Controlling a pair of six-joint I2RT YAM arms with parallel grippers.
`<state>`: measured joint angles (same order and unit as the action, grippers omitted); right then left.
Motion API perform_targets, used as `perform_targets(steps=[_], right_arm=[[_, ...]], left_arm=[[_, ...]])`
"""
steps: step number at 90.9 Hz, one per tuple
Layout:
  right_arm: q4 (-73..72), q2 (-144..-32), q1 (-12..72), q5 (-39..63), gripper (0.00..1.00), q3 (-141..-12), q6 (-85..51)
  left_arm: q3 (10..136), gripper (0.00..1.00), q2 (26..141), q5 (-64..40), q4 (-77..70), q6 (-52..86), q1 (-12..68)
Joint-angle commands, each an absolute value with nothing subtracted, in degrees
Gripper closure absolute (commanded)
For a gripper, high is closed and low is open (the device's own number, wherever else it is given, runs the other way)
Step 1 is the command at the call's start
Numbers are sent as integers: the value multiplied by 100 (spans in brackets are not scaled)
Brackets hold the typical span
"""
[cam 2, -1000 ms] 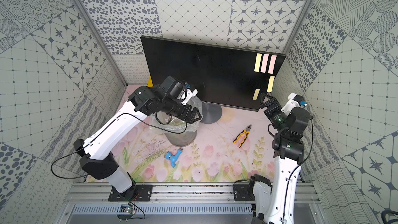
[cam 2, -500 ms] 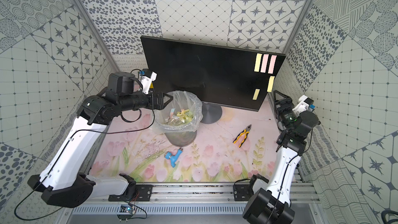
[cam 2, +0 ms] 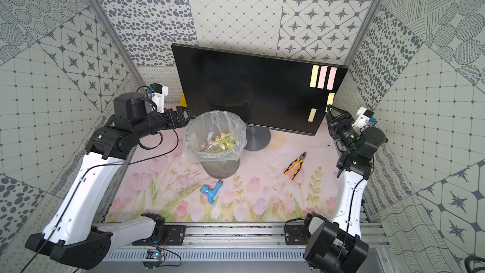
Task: Remove the sticky note from the monitor
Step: Tear off the sticky note from the monitor.
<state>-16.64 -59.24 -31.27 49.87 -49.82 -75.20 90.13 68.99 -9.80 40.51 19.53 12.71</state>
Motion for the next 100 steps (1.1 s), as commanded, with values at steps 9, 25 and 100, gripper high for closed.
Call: perform_targets(steps=[9, 25, 100], right_arm=[[-2002, -5929, -3111, 4954, 58, -5139, -7542], [-2046, -5999, -3107, 4896, 72, -5167, -7536], [-556, -5031, -3110, 4324, 100, -5650, -6618]], left_arm=[[9012, 4, 6918, -1137, 3565, 2018, 1222], [9070, 5, 6959, -1116, 3586, 1980, 1204], [9359, 2, 7127, -704, 3545, 1661, 1184]])
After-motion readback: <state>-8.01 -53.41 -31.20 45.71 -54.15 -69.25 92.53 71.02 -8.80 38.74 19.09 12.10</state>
